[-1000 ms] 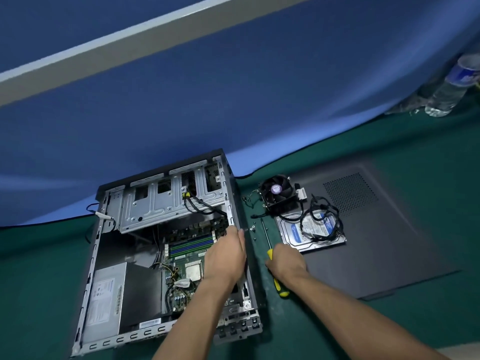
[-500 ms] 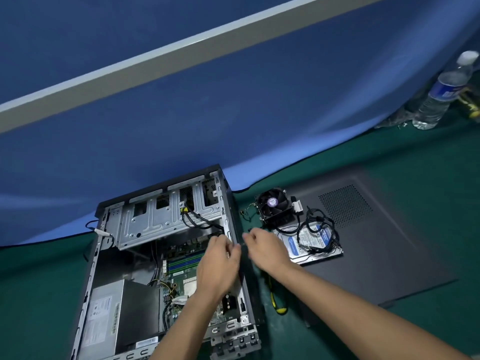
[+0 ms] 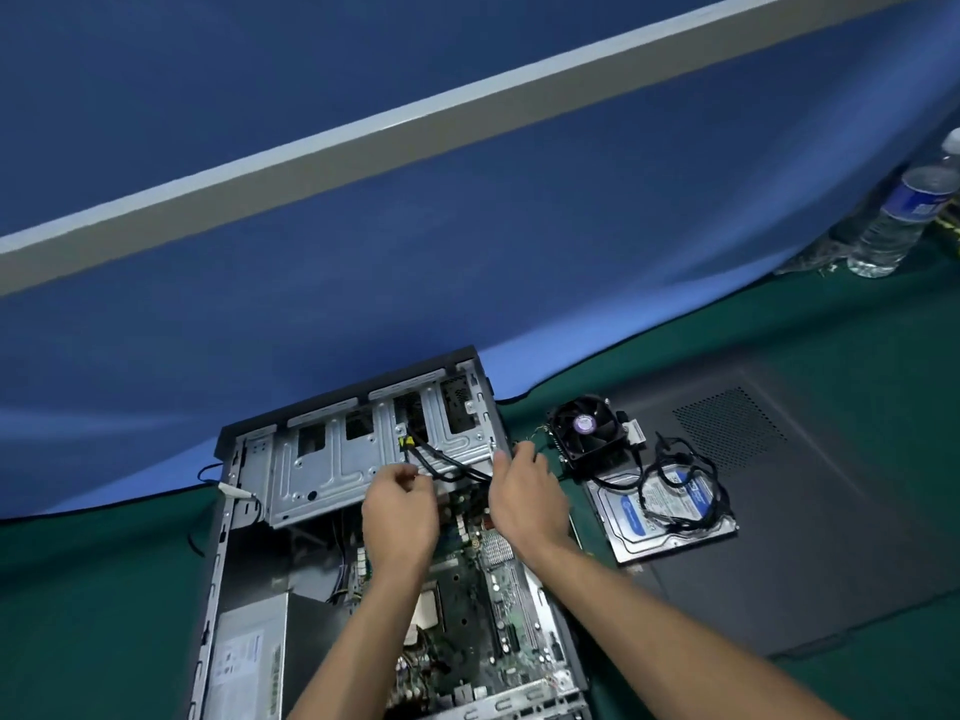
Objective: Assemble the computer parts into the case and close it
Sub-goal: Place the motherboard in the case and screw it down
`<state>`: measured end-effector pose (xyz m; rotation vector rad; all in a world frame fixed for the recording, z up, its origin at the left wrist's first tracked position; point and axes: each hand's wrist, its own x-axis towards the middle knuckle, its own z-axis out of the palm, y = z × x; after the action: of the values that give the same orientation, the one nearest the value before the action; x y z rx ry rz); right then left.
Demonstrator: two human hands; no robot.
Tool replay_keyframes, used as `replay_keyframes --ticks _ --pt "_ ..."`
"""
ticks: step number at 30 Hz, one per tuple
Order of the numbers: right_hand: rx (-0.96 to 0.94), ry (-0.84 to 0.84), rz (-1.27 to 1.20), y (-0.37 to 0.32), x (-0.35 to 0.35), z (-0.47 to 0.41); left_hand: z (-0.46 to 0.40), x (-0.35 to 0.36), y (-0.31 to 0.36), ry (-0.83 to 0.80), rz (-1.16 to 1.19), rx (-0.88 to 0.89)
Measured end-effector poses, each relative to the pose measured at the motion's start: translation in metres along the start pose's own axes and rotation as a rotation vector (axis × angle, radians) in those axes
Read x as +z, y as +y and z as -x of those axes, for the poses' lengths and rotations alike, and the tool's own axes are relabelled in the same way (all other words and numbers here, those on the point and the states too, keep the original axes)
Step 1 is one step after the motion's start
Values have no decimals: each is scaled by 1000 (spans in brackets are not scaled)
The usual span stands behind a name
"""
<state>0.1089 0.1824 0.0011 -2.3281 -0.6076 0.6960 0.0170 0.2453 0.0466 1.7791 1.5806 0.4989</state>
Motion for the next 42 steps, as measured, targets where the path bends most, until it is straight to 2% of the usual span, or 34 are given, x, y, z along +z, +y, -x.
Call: replay_keyframes --ticks 4,9,15,18,23,27,30,34,40,42 --pt "-54 73 127 -1 0 0 -27 1 0 -12 -216 36" --pt "-53 93 213 -5 1 3 -56 12 3 -189 -463 -56" --pt "-16 101 199 -6 1 3 -69 18 10 -259 -498 -49" --pt "-14 94 193 -6 1 2 -61 20 13 -241 -373 8" --pt "-18 85 180 -4 -2 2 -41 11 9 -310 172 0" --pt "-34 86 181 -4 -1 2 -24 -9 -7 -344 370 -12" --pt "-52 88 195 -4 0 1 -16 -21 -18 -354 416 -1" --pt "-60 80 205 -4 -1 3 3 -27 -38 -441 344 19" --pt "-111 89 258 -5 -3 6 15 -15 -54 -317 432 -136" --pt "-138 103 266 -6 -2 8 15 -12 -57 -303 393 -120"
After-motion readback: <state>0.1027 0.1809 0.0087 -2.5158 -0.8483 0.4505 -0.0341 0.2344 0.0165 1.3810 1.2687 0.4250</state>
